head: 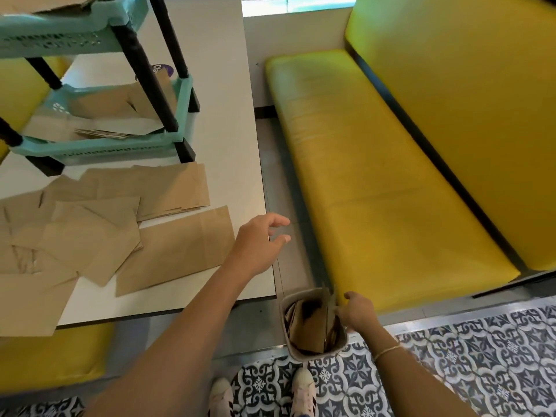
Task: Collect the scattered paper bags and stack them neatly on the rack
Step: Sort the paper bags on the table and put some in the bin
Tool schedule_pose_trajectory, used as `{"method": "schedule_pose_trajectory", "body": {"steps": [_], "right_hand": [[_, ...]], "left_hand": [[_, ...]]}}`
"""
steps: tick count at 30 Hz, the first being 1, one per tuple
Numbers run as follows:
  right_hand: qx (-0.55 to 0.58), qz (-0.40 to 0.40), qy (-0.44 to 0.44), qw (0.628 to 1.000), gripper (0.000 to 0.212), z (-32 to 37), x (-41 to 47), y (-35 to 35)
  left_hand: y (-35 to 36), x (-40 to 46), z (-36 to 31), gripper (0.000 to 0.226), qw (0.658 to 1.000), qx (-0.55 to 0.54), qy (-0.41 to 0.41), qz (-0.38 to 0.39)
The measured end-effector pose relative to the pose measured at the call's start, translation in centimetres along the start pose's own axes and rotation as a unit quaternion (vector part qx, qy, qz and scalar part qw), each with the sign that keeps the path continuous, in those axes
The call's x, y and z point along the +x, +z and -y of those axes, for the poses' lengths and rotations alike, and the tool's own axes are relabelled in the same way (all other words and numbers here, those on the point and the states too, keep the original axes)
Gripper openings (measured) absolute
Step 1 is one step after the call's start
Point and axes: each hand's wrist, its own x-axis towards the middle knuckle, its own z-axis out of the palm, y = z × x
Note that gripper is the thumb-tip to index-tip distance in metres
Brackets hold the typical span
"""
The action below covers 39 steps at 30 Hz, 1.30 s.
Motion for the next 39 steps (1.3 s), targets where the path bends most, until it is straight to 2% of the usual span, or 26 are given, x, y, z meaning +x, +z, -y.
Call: {"method": "schedule_pose_trajectory", "body": {"steps": [3, 7, 10, 13, 17, 22, 25, 27, 30, 32, 35, 36, 39], "right_hand": [[-0.027, 0.004, -0.003, 1.0, 0.048, 0.9, 0.1, -0.1], [-0.028, -0.015, -0.037, 0.999, 0.037, 3.3, 0.1, -2.4], [-0.001, -0.055, -0.078, 0.995, 0.031, 6.4, -0.2, -4.6], [0.06, -0.092, -0.119, 0.987, 0.031, 10.0, -1.2, -6.6], [0.113, -0.136, -0.184, 0.967, 0.029, 14.3, -2.9, -8.3], [0.129, -0.145, -0.234, 0.953, 0.025, 18.0, -4.5, -8.3], [0.13, -0.114, -0.241, 0.955, 0.032, 19.7, -5.5, -7.4], [0.121, -0.073, -0.237, 0.961, 0.038, 20.5, -6.1, -6.8], [0.104, -0.035, -0.225, 0.968, 0.055, 21.2, -6.5, -6.3], [0.08, -0.034, -0.216, 0.973, 0.064, 21.3, -6.4, -6.1], [0.067, -0.04, -0.2, 0.977, 0.054, 20.4, -6.3, -6.7], [0.062, -0.036, -0.196, 0.978, 0.05, 19.9, -6.3, -7.0], [0.049, -0.018, -0.185, 0.981, 0.056, 18.3, -6.4, -7.5]], "left_hand": [[-0.3, -0.1, 0.6, 0.027, 1.0, 0.012, -0.002, -0.004], [-0.9, -0.1, 1.4, 0.026, 1.0, 0.025, 0.0, -0.014], [-1.8, 0.2, 2.3, 0.026, 0.998, 0.046, -0.009, -0.042], [-3.2, 1.0, 3.9, 0.027, 0.991, 0.081, -0.057, -0.088], [-5.5, 1.6, 6.6, 0.043, 0.971, 0.181, -0.125, -0.093], [-8.3, 1.6, 7.6, 0.068, 0.964, 0.219, -0.151, -0.025], [-9.1, 2.1, 7.8, 0.085, 0.96, 0.235, -0.153, -0.005], [-9.1, 2.4, 7.7, 0.089, 0.962, 0.231, -0.147, 0.01], [-8.6, 2.3, 6.9, 0.077, 0.968, 0.199, -0.147, 0.03], [-8.0, 2.1, 6.3, 0.053, 0.973, 0.179, -0.141, 0.047], [-6.9, 2.2, 5.8, 0.009, 0.98, 0.159, -0.103, 0.064], [-6.6, 2.1, 5.5, 0.004, 0.982, 0.153, -0.09, 0.067], [-5.5, 2.3, 4.6, 0.015, 0.99, 0.111, -0.062, 0.067]]}}
